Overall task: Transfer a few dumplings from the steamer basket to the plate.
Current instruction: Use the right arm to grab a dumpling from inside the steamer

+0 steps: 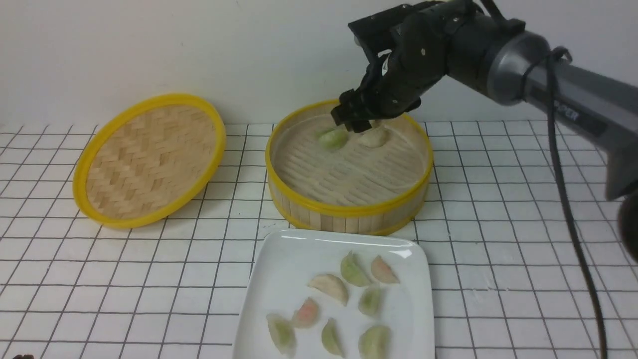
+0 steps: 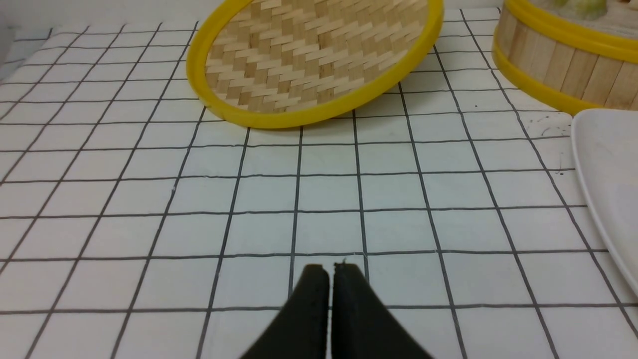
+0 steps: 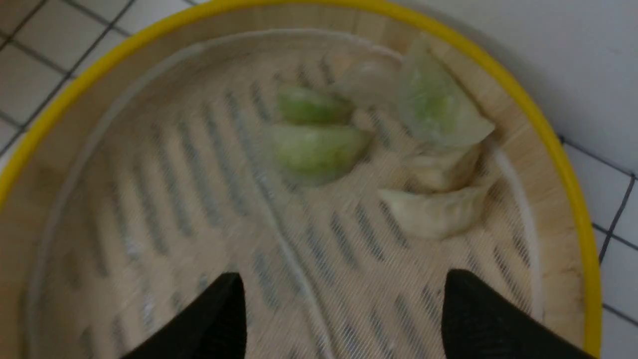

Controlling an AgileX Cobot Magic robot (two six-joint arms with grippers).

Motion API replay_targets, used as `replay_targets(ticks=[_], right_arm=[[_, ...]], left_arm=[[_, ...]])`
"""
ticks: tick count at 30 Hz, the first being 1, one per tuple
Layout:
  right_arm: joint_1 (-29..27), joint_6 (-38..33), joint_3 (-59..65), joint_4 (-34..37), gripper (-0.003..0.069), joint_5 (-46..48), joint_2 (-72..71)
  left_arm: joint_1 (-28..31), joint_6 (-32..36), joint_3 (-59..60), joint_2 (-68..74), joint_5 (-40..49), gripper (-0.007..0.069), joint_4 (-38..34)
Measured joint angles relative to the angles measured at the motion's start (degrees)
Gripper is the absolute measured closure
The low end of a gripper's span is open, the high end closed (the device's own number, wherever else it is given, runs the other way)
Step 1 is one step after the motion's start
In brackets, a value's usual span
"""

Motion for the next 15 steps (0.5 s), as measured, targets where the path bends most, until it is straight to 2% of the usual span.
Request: replay_targets(ticks=[7, 15], right_arm=[[-2.1, -3.2, -10.2, 0.1, 0.0179, -0.7, 10.7], [-2.4, -4.7, -13.1, -1.0, 0.0179, -4.0, 15.8]], left_arm=[[0.0, 0.0, 0.0, 0.0, 0.0, 0.0631, 0.0], [0.0, 0.0, 0.0, 0.0, 0.0, 0.0631, 0.0]])
